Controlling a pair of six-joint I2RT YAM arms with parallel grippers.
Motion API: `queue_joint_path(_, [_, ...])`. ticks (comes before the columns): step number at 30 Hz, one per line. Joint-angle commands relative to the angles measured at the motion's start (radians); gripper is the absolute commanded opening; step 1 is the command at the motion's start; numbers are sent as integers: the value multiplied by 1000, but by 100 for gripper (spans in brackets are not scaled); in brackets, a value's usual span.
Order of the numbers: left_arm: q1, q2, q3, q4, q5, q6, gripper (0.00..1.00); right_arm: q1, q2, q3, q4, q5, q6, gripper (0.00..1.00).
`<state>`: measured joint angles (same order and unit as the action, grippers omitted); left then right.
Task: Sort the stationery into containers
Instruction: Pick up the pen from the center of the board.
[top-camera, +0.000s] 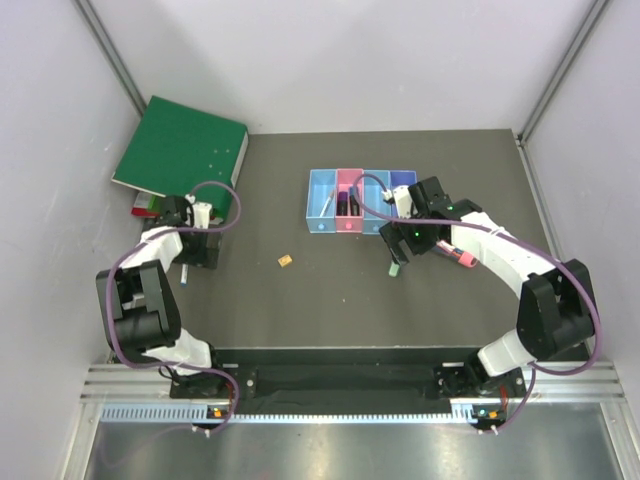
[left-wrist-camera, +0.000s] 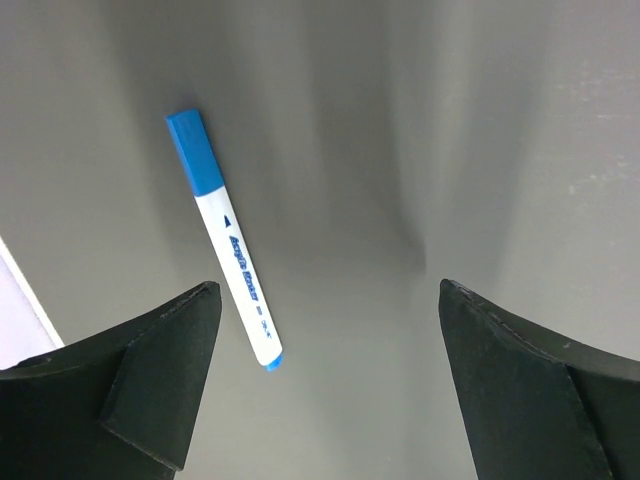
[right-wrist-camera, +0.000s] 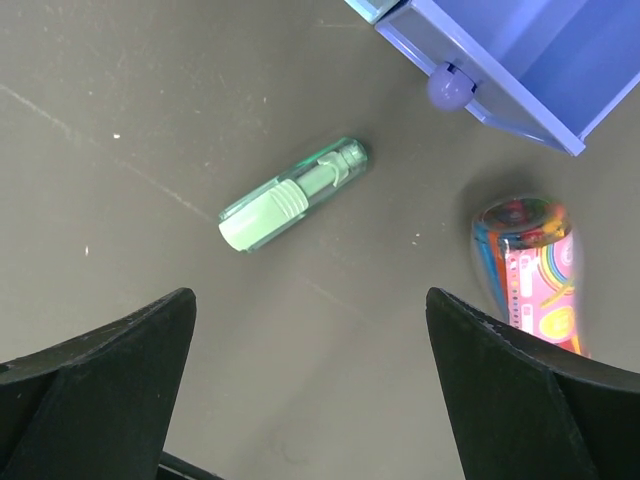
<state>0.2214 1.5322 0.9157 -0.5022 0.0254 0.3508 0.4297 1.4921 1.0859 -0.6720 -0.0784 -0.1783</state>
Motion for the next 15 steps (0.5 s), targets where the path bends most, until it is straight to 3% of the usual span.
queue_joint_path(1, [21,20,-6,50,11,33,93,7,-12,0,40,-20,40,96])
queue_joint_path(15, [116,68,-34,103,91,103,85,27,28,12,45,2,57,95])
